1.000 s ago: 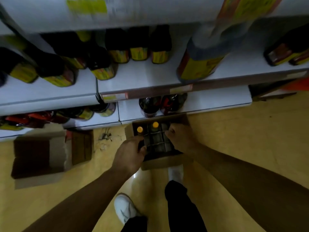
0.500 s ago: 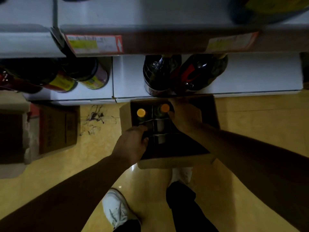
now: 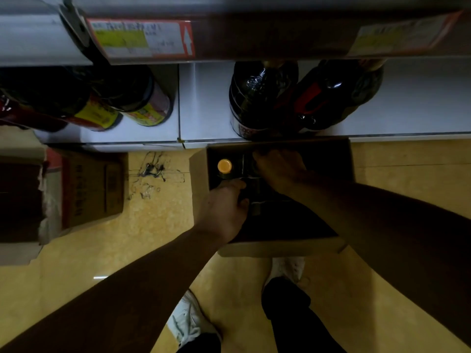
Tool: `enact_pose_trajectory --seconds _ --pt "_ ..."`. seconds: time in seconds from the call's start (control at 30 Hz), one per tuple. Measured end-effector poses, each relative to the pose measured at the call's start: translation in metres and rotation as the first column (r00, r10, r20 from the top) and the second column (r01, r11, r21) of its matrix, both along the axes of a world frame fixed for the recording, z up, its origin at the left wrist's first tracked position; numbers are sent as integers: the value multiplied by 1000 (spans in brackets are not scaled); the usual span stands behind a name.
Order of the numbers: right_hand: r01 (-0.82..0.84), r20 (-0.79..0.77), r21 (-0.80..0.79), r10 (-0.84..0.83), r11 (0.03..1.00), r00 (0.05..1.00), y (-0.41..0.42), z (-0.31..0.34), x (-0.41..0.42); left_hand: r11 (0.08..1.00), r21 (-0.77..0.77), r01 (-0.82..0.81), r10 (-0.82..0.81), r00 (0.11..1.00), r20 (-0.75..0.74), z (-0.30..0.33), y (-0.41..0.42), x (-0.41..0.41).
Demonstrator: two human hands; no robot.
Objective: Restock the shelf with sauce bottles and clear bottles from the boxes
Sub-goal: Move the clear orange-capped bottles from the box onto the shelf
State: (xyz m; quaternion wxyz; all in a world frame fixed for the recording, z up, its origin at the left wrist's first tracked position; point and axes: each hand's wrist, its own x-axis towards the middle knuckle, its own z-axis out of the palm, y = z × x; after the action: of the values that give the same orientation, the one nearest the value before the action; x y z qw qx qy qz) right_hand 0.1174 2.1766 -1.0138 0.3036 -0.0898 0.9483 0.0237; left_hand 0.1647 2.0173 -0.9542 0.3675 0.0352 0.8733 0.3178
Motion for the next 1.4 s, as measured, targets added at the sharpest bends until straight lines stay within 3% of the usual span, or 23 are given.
enact_pose_trajectory --seconds 0.23,0.37,0.47,0.63,0.87,1.1,1.23,1.4 --pt "17 -105 -123 -30 992 994 10 25 6 1000 12 -26 26 1000 -12 13 -3 -1" --pt "29 -202 -219 -74 975 977 17 76 12 1000 25 -13 14 999 -45 32 0 -4" --pt "37 -193 -325 -104 945 976 19 124 14 998 64 -28 32 998 -60 51 3 -8" --pt "40 -255 -331 -131 943 958 24 192 16 993 114 17 -3 993 -122 89 7 -16" --pt "-22 -341 -360 -109 933 934 25 292 22 954 297 37 -2 993 -119 159 10 -24" --pt "-19 -338 -417 -135 909 931 21 416 28 931 347 116 -80 990 -115 238 5 -26" --pt "-67 -386 -368 -87 928 919 14 486 30 883 460 89 -55 995 -87 296 -1 -31" --pt "-67 -424 -391 -115 918 899 8 579 33 857 491 154 -95 985 -143 382 -9 -40"
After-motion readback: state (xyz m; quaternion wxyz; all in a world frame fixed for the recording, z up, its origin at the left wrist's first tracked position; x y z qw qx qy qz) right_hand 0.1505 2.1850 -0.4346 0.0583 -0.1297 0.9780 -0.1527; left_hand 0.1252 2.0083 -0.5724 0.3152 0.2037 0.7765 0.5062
